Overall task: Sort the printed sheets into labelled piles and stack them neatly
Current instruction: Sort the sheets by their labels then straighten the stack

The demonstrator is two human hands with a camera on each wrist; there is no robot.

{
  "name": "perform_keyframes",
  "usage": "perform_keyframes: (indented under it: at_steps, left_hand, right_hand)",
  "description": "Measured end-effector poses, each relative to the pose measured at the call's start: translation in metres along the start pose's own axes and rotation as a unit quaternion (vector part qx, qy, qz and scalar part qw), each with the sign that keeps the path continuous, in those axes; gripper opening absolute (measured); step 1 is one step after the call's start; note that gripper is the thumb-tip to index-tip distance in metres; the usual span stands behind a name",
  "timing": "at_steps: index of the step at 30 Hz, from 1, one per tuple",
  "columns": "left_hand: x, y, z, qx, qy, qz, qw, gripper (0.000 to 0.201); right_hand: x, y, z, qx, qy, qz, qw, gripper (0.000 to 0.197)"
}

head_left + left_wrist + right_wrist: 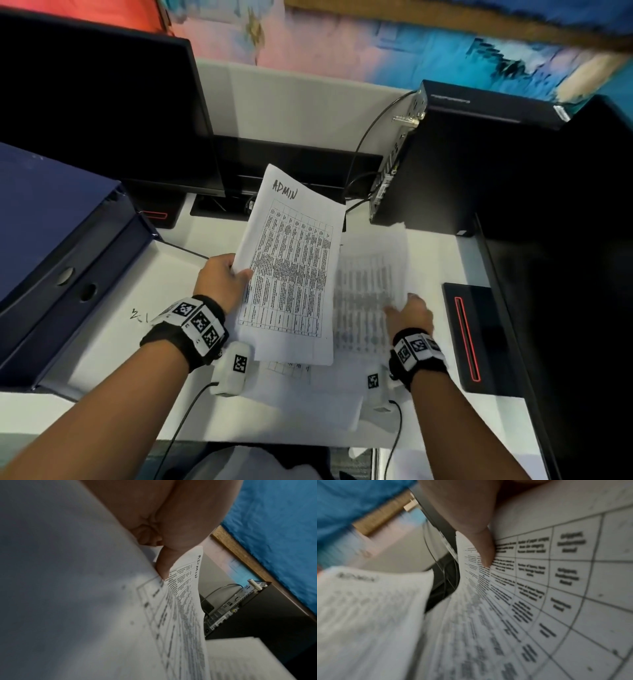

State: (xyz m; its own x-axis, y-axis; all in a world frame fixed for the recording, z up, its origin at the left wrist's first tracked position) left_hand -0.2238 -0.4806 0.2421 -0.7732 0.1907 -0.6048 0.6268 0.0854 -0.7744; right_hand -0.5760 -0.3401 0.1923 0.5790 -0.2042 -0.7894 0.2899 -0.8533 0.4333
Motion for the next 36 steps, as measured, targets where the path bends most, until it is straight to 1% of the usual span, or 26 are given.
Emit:
perform_keyframes:
  at_steps: [1, 3, 6, 8, 10, 11, 13, 14, 16, 17, 18, 19, 20, 21, 22, 23, 24, 25, 26, 27, 28, 29, 31, 34, 36]
  left_hand:
    - [0.001, 0.001, -0.001, -0.005, 0.003, 0.016, 1.0, 0.007]
    - [0.006, 0.003, -0.003, -0.013, 0.005, 0.041, 0.999, 0.005]
    - [0.021, 0.001, -0.007, -0.018, 0.011, 0.068, 0.997, 0.011]
    - [0.034, 0.001, -0.01, -0.026, 0.026, 0.066, 0.997, 0.012]
    - [0.052, 0.004, -0.012, -0.032, 0.065, 0.043, 0.996, 0.013]
    - [0.06, 0.004, -0.015, -0.034, 0.086, 0.03, 0.995, 0.012]
    - [0.072, 0.006, -0.02, -0.043, 0.12, 0.02, 0.992, 0.011]
    - [0.076, 0.009, -0.02, -0.051, 0.126, 0.015, 0.991, 0.014]
    - [0.077, 0.013, -0.02, -0.081, 0.114, -0.009, 0.99, 0.023]
    - [0.077, 0.014, -0.02, -0.103, 0.111, -0.027, 0.988, 0.026]
    - [0.078, 0.013, -0.02, -0.116, 0.115, -0.046, 0.985, 0.029]
    - [0.081, 0.012, -0.021, -0.128, 0.127, -0.044, 0.983, 0.042]
    - [0.085, 0.01, -0.021, -0.125, 0.148, -0.023, 0.981, 0.055]
    - [0.087, 0.008, -0.021, -0.116, 0.165, 0.016, 0.979, 0.058]
    - [0.088, 0.007, -0.019, -0.094, 0.166, 0.056, 0.98, 0.05]
    - [0.086, 0.003, -0.016, -0.069, 0.152, 0.084, 0.982, 0.035]
    - [0.08, -0.002, -0.012, -0.038, 0.126, 0.097, 0.986, 0.021]
    - [0.071, -0.008, -0.008, -0.01, 0.097, 0.104, 0.99, 0.012]
    - [0.062, -0.014, -0.004, 0.017, 0.07, 0.116, 0.991, 0.007]
    - [0.05, -0.021, -0.001, 0.037, 0.046, 0.129, 0.99, 0.004]
    - [0.039, -0.026, 0.002, 0.055, 0.025, 0.14, 0.988, 0.004]
    - [0.029, -0.031, 0.003, 0.065, 0.008, 0.147, 0.987, 0.006]
    - [0.017, -0.038, 0.005, 0.076, -0.008, 0.147, 0.986, 0.007]
    - [0.01, -0.042, 0.006, 0.081, -0.017, 0.13, 0.988, 0.008]
    - [0.009, -0.039, 0.005, 0.076, -0.02, 0.117, 0.99, 0.007]
  right_hand:
    - [-0.016, 0.006, -0.001, -0.024, -0.024, 0.008, 0.999, 0.037]
    - [-0.051, 0.019, -0.004, -0.066, -0.064, 0.028, 0.995, 0.026]
    - [-0.105, 0.04, -0.015, -0.108, -0.114, 0.093, 0.983, 0.022]
    - [-0.136, 0.054, -0.028, -0.135, -0.12, 0.166, 0.97, 0.02]
    - [-0.143, 0.059, -0.031, -0.14, -0.09, 0.239, 0.957, 0.018]
    - [-0.136, 0.058, -0.029, -0.13, -0.061, 0.257, 0.956, 0.017]
    - [-0.1, 0.051, -0.02, -0.092, -0.006, 0.244, 0.965, 0.022]
    - [-0.076, 0.044, -0.014, -0.073, 0.022, 0.228, 0.971, 0.03]
    - [-0.027, 0.031, -0.007, -0.043, 0.074, 0.165, 0.983, 0.057]
    - [-0.004, 0.027, -0.008, -0.034, 0.096, 0.126, 0.987, 0.065]
    - [0.017, 0.024, -0.01, -0.035, 0.115, 0.083, 0.989, 0.065]
    - [0.037, 0.021, -0.014, -0.044, 0.133, 0.041, 0.989, 0.063]
    - [0.053, 0.019, -0.02, -0.057, 0.147, 0.001, 0.988, 0.059]
    - [0.063, 0.018, -0.024, -0.065, 0.138, -0.038, 0.988, 0.055]
    - [0.067, 0.014, -0.022, -0.061, 0.106, -0.075, 0.99, 0.053]
    - [0.065, 0.009, -0.023, -0.034, 0.068, -0.1, 0.992, 0.054]
    - [0.063, 0.001, -0.024, 0.005, 0.043, -0.108, 0.993, 0.058]
    - [0.064, -0.006, -0.024, 0.033, 0.038, -0.108, 0.993, 0.066]
    - [0.067, -0.008, -0.028, 0.035, 0.043, -0.117, 0.992, 0.076]
    - [0.072, -0.007, -0.032, 0.02, 0.054, -0.138, 0.989, 0.088]
    - [0.077, -0.003, -0.034, 0.001, 0.061, -0.155, 0.986, 0.097]
    - [0.081, 0.0, -0.034, -0.007, 0.068, -0.16, 0.985, 0.103]
    - [0.088, 0.007, -0.032, -0.002, 0.098, -0.138, 0.986, 0.101]
    - [0.091, 0.014, -0.031, 0.009, 0.123, -0.088, 0.989, 0.078]
    - [0.088, 0.014, -0.032, 0.003, 0.126, -0.076, 0.989, 0.068]
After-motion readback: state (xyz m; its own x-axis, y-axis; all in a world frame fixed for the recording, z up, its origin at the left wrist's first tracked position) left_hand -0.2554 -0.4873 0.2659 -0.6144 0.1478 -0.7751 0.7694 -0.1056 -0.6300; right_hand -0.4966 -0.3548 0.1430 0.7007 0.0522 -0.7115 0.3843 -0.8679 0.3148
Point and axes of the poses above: each hand's wrist, its own z-axis towards the middle knuckle, its own x-axis out of the palm, y = z × x, the point moved 8 cm from there along z, towards the middle knuckle, and after that the axes turned 7 degrees about x, right-handed, at the moved point
